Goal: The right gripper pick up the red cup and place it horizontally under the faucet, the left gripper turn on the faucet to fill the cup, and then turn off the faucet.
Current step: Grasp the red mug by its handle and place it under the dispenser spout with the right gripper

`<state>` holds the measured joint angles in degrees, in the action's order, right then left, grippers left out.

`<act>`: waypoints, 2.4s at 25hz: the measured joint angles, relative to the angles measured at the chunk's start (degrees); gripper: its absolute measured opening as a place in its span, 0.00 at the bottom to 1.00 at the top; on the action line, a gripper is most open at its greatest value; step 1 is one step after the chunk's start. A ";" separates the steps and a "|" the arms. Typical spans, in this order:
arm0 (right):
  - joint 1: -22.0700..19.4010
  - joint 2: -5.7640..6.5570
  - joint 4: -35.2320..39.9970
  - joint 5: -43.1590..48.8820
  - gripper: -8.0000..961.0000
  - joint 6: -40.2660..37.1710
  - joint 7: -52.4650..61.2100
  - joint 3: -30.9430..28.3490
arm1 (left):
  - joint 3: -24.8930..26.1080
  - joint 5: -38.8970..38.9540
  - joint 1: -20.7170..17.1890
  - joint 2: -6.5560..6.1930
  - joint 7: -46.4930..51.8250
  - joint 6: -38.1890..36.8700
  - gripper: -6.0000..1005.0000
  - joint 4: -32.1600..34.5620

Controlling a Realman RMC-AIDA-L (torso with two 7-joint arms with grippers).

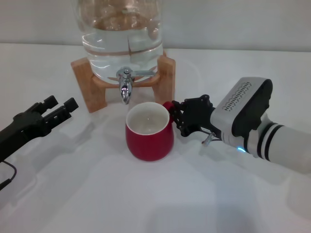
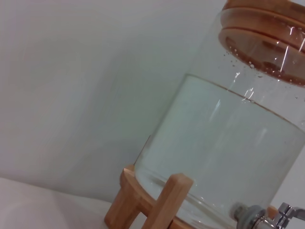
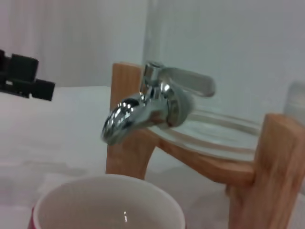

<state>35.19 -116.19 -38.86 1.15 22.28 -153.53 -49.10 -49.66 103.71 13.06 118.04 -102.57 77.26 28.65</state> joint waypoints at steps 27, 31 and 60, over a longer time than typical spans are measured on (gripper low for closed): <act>1.80 0.00 0.38 -6.78 0.09 2.46 -5.19 3.38 | 0.00 0.04 -0.23 0.28 0.01 0.86 0.89 0.00; 2.29 0.00 0.69 -7.78 0.09 -0.09 -5.21 3.37 | 0.00 0.09 -0.31 0.27 0.08 1.12 0.89 0.00; 5.70 -0.01 -0.34 -13.24 0.09 -4.11 -7.34 6.02 | 0.78 0.53 -0.32 0.35 0.16 1.58 0.89 -0.12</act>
<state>40.89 -116.20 -39.20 -12.09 18.17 -160.87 -43.07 -48.88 104.24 12.74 118.39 -102.41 78.84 28.53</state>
